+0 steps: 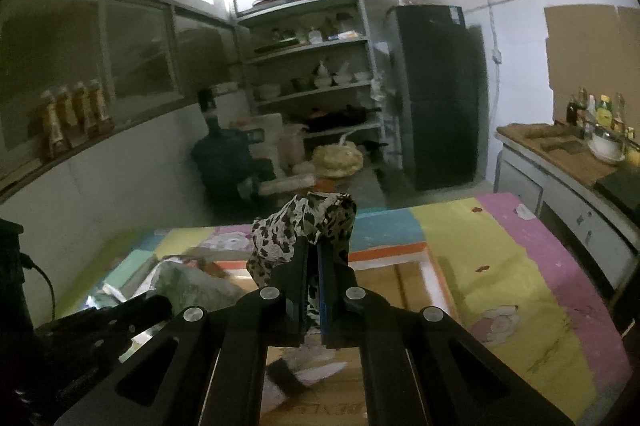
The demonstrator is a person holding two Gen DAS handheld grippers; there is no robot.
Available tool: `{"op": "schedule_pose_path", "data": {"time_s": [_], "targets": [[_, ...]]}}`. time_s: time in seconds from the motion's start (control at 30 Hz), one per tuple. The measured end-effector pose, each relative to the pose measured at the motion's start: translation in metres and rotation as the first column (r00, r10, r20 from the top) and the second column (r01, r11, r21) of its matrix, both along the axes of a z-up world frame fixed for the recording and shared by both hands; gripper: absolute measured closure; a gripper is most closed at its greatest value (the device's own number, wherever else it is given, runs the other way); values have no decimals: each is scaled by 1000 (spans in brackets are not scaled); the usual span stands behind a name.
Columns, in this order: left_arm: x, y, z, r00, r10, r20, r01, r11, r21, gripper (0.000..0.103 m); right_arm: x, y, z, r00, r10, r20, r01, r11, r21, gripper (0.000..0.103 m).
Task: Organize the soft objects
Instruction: 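Lift and carry the leopard-print cloth with the right gripper over the box lid, then lower the cloth into the box lid and open the right gripper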
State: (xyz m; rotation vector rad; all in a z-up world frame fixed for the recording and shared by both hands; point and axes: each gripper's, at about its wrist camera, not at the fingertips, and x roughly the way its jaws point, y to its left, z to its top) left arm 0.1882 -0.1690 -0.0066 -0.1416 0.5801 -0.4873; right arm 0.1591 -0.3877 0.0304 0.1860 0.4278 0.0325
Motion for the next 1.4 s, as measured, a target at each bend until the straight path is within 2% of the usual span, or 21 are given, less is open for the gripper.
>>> {"op": "schedule_pose_path", "data": {"time_s": [0.53,1.13,1.4], "targets": [[46,-44,-21,996,43,-78,-38,998,57,90,40,-44,-33,994,-29,-105,31,999,18,99],[79,-61,-48,980,67,-185,-48,993,106,90,69,-49,-66,977,-5,-212,9,1000,16,99],[85,-62,-54,972,76,-221,-54,993,104,88,77,-49,-77,968,1,-250,3,1000,15,97]]}}
